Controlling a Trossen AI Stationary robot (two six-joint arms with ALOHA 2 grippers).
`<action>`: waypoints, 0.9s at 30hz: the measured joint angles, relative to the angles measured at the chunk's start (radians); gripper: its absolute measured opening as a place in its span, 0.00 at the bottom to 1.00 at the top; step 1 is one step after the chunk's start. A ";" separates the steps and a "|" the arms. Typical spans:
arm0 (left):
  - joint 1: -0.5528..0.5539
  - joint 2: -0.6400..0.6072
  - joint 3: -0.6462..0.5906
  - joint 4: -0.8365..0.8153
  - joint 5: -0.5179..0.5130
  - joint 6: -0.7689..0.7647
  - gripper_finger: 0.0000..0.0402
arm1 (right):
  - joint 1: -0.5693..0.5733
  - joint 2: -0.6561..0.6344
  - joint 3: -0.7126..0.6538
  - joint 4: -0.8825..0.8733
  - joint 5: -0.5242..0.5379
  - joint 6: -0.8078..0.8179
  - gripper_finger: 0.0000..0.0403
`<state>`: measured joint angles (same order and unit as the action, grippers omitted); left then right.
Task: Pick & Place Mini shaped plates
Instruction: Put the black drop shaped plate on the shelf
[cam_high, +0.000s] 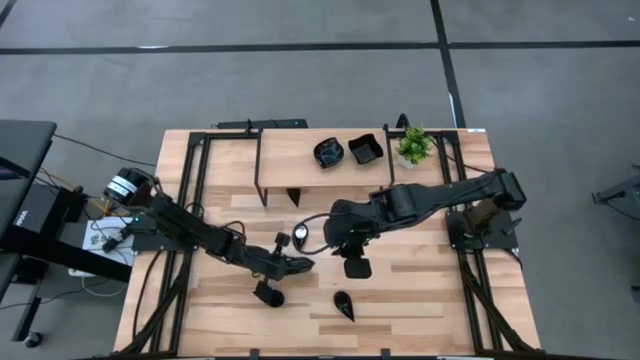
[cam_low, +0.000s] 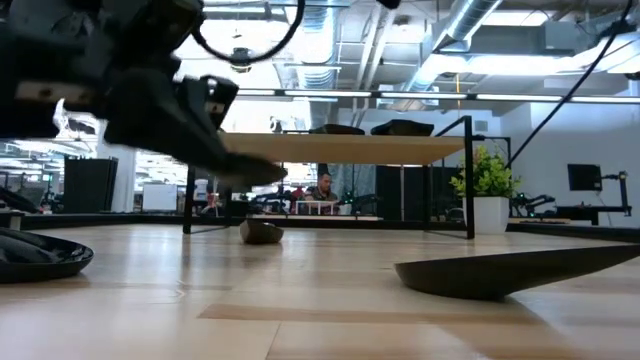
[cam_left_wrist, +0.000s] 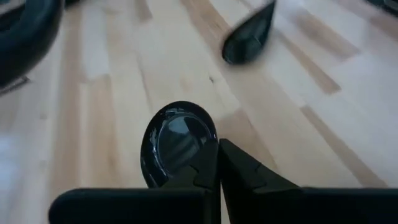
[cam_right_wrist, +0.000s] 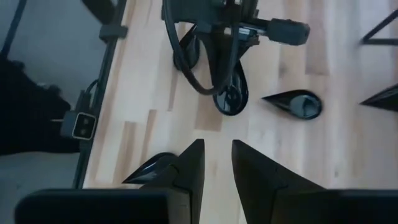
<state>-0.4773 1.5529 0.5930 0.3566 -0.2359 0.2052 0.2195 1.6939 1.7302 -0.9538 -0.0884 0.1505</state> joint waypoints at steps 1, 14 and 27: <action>0.004 -0.017 0.000 -0.003 -0.001 0.000 0.03 | 0.000 -0.008 0.000 -0.002 0.013 -0.002 0.19; 0.008 -0.232 0.000 -0.026 -0.011 -0.004 0.03 | 0.016 -0.096 0.000 0.025 0.291 -0.013 0.19; 0.019 -0.374 0.030 -0.200 -0.026 -0.051 0.02 | 0.049 -0.098 0.000 0.016 0.299 0.017 0.19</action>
<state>-0.4579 1.1790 0.6232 0.1568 -0.2618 0.1542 0.2684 1.5958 1.7298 -0.9375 0.2108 0.1673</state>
